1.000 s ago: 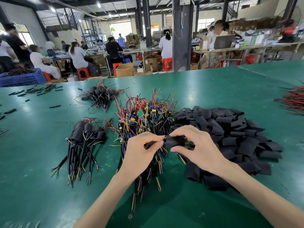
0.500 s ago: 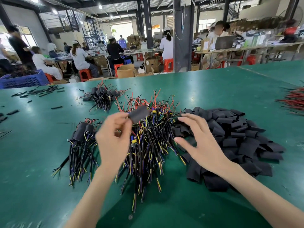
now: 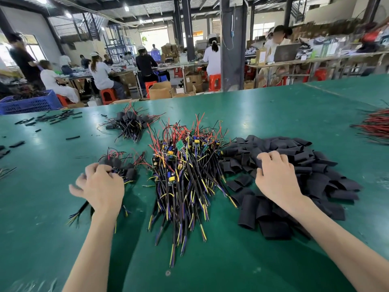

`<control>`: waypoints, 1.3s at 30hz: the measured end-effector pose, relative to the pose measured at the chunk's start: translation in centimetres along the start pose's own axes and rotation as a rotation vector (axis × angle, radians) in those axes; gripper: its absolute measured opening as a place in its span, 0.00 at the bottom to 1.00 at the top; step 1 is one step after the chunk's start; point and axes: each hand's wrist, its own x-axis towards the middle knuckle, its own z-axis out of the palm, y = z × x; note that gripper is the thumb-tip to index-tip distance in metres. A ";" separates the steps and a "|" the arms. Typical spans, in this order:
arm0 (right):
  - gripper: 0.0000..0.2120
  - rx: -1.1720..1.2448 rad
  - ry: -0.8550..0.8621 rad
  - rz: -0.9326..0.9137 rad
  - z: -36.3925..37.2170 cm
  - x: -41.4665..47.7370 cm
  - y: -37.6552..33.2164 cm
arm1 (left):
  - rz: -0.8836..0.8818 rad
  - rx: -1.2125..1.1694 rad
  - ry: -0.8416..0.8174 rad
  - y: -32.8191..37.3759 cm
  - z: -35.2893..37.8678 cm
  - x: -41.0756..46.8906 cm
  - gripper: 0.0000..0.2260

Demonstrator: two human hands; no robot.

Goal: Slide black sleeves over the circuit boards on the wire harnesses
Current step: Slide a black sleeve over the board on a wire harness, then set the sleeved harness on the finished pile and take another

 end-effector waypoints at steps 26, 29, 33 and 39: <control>0.14 0.002 -0.111 0.059 1.1 0.8 1.6 | -0.172 -1.203 -0.855 16.6 -3.1 -0.1 0.15; 0.11 0.006 -0.112 0.053 1.1 1.0 1.9 | -0.134 -1.331 -0.817 16.8 -5.1 0.7 0.06; 0.11 -0.035 0.006 0.001 0.7 1.3 1.6 | 0.107 -1.251 -0.539 17.0 -8.3 1.3 0.03; 0.12 0.306 0.146 -0.150 0.0 0.8 0.3 | 0.776 -0.516 -0.076 15.8 -10.4 0.7 0.09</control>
